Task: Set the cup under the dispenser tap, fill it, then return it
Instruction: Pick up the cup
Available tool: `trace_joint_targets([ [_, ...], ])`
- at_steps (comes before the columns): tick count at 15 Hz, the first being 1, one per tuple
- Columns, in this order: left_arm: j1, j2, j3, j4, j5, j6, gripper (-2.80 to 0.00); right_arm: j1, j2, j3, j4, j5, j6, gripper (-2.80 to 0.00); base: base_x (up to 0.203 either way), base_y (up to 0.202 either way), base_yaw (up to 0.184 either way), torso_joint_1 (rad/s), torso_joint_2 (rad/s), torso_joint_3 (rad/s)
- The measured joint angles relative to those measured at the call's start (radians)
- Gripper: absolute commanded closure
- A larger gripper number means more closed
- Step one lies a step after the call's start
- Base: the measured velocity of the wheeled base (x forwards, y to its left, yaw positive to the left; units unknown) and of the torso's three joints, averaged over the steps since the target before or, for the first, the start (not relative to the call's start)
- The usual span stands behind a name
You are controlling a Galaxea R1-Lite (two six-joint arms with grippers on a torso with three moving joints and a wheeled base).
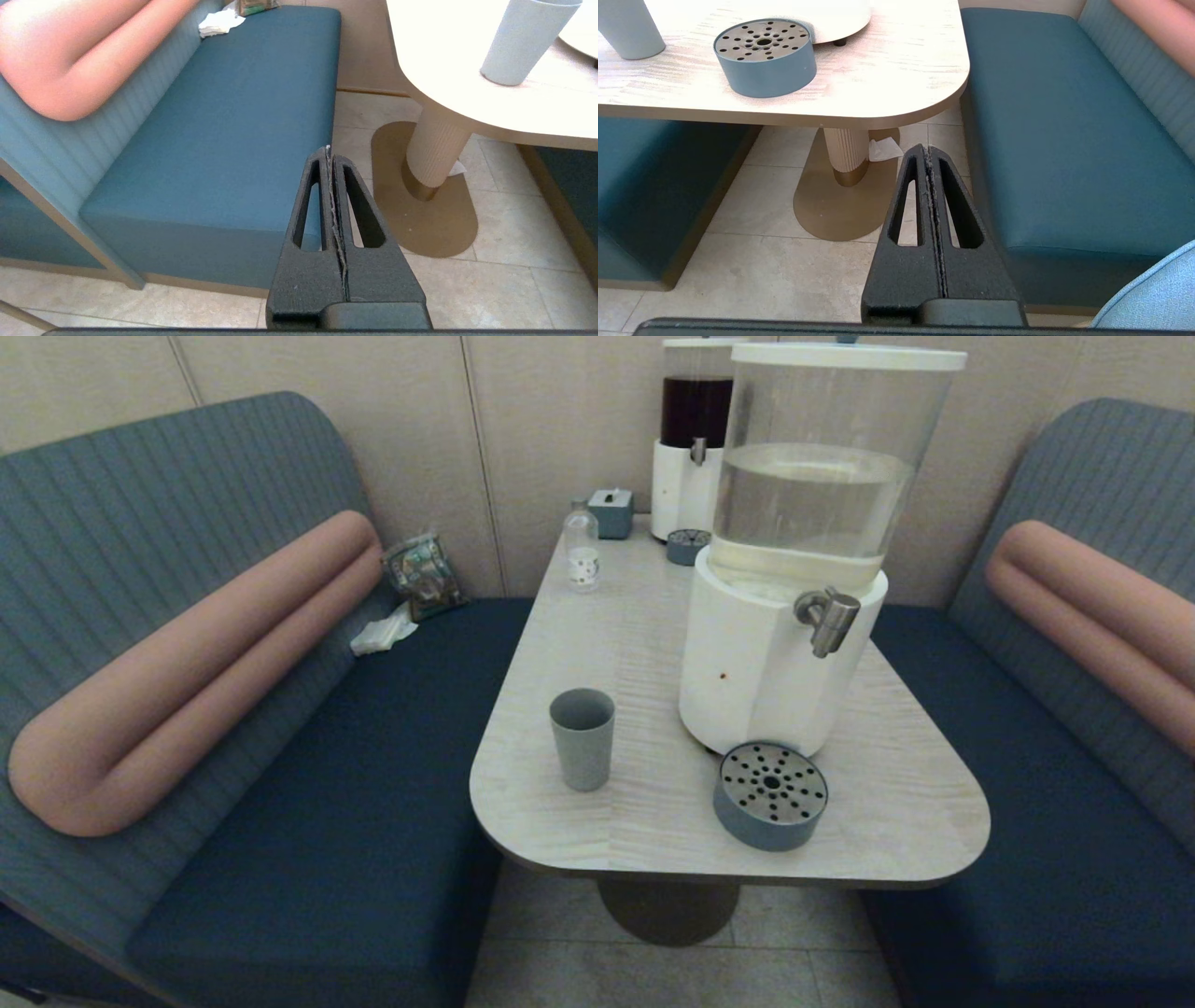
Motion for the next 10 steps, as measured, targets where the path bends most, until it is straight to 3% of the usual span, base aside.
trace_joint_targets([
  [10,0.000,0.000,0.000,0.000,0.000,-0.004,0.00,0.000,0.000,0.000,0.000,0.000,0.000,0.00,0.000,0.000,0.000,0.000,0.00,0.000],
])
